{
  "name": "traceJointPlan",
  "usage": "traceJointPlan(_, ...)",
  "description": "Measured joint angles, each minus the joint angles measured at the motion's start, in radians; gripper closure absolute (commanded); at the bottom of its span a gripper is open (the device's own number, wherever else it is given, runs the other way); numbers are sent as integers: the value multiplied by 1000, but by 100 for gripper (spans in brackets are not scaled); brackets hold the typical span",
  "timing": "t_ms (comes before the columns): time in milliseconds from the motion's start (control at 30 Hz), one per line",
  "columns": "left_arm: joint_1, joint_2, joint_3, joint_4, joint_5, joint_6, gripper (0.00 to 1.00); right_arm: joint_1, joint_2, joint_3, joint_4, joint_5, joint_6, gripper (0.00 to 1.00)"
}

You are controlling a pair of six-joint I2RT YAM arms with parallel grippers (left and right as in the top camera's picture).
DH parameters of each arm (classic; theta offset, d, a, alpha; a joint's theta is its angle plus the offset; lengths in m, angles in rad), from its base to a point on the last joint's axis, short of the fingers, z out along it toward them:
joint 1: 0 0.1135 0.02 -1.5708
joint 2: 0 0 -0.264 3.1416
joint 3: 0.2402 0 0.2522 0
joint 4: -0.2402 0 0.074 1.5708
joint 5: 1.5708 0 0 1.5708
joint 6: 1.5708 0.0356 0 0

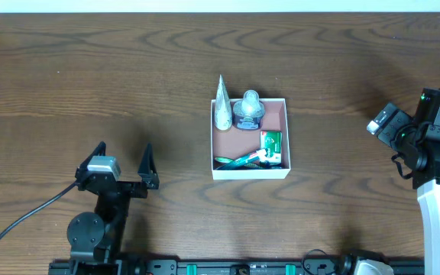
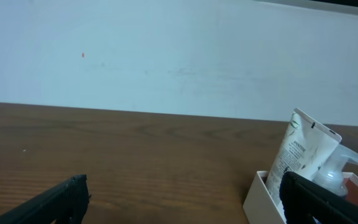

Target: Pack container

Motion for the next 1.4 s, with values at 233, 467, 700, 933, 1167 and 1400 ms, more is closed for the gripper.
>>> traceJointPlan(233, 0, -41, -9, 4, 4, 0, 2, 0, 0, 0, 0, 0, 0, 1)
traceJointPlan(467, 0, -84, -11, 6, 4, 0, 2, 0, 0, 0, 0, 0, 0, 1)
traceJointPlan(700, 0, -144, -70, 21, 4, 0, 2, 0, 0, 0, 0, 0, 0, 1)
traceJointPlan(933, 0, -145, -135, 63, 4, 0, 2, 0, 0, 0, 0, 0, 0, 1)
traceJointPlan(1167, 0, -145, -161, 84, 4, 0, 2, 0, 0, 0, 0, 0, 0, 1)
traceJointPlan(1400, 0, -145, -161, 87, 4, 0, 2, 0, 0, 0, 0, 0, 0, 1)
